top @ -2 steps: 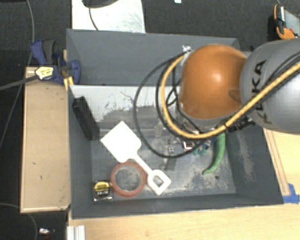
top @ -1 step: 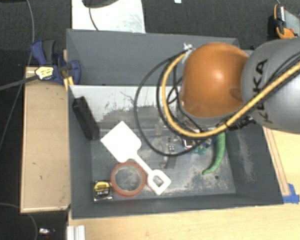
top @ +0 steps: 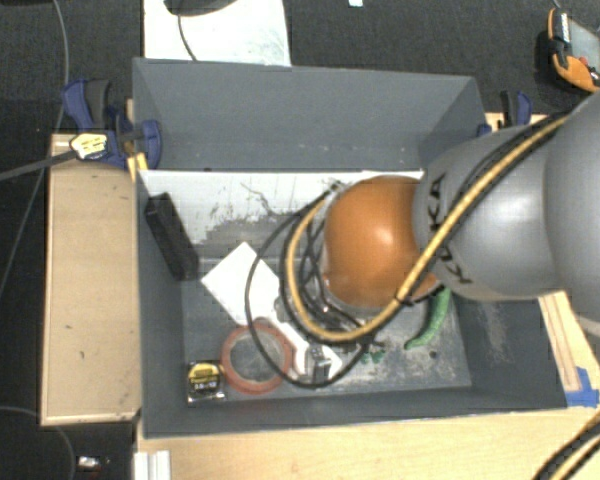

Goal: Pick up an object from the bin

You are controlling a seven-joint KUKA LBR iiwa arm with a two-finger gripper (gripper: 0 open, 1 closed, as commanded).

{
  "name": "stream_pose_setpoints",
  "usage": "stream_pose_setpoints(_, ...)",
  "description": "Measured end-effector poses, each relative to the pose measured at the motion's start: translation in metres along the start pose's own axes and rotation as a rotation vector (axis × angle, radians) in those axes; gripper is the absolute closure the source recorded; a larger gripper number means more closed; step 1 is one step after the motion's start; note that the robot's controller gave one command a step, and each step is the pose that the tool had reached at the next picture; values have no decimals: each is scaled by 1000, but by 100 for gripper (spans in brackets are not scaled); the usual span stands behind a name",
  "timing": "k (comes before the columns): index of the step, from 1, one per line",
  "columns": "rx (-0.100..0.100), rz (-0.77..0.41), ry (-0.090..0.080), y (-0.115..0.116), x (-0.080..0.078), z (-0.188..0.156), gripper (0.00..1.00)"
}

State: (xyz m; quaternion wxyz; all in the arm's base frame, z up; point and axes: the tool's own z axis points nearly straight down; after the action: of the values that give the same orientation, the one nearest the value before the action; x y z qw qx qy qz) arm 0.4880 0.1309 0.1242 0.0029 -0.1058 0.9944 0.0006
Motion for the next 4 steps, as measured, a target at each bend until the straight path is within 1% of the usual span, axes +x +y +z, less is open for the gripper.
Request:
stream_pose_setpoints(1, 0, -143, -6, -4, 9, -26, 0)
stream_pose_setpoints(2, -2, -248, 5, 3, 11, 15, 0)
stream_pose_setpoints(3, 2, -566, -12, 33, 0, 54, 0)
stream_pose_setpoints(4, -1, -621, 1, 34, -3, 54, 100)
